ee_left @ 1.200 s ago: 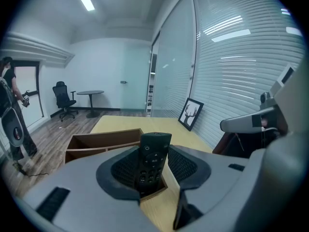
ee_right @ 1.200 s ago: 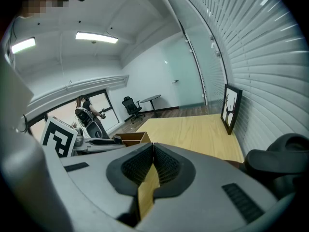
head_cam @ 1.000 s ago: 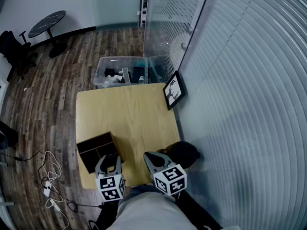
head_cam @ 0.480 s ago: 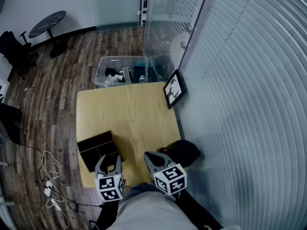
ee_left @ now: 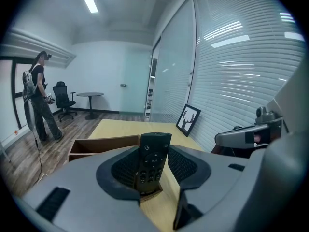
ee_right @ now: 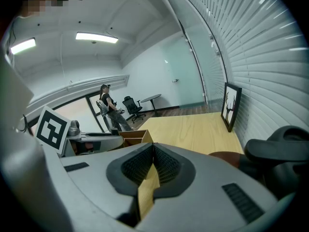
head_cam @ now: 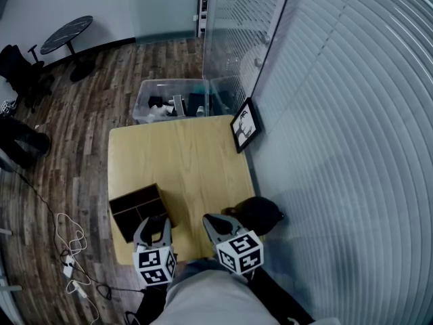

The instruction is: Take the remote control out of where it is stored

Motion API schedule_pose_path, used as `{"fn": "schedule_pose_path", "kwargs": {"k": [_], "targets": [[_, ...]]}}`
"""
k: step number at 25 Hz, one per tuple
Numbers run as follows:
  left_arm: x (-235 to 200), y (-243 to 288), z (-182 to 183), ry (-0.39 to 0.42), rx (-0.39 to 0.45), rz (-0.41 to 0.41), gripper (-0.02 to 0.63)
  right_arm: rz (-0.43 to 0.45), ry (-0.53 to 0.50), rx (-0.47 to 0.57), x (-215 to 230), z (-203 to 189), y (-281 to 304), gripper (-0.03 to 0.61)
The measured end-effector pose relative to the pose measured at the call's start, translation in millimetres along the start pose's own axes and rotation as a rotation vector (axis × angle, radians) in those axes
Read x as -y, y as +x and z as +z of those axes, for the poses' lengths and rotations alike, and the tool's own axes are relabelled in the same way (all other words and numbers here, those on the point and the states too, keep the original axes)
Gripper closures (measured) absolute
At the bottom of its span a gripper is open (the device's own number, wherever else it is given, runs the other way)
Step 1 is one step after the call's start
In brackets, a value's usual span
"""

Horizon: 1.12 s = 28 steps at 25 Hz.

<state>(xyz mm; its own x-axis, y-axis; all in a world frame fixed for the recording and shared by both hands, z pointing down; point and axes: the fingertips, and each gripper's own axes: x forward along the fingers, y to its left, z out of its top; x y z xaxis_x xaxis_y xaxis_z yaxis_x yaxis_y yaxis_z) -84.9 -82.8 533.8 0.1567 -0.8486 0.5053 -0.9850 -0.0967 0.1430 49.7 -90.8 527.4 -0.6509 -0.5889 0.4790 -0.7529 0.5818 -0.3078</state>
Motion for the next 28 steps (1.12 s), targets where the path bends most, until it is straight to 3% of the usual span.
{"fn": "schedule_pose_path", "kwargs": {"k": [22, 28], "targets": [[-1, -7, 10, -0.018, 0.024, -0.004, 0.426, 0.006, 0.001, -0.011, -2, -3, 1, 0.574], [-3, -9, 15, -0.061, 0.035, -0.017, 0.426, 0.009, 0.001, -0.016, -3, -5, 4, 0.574]]}}
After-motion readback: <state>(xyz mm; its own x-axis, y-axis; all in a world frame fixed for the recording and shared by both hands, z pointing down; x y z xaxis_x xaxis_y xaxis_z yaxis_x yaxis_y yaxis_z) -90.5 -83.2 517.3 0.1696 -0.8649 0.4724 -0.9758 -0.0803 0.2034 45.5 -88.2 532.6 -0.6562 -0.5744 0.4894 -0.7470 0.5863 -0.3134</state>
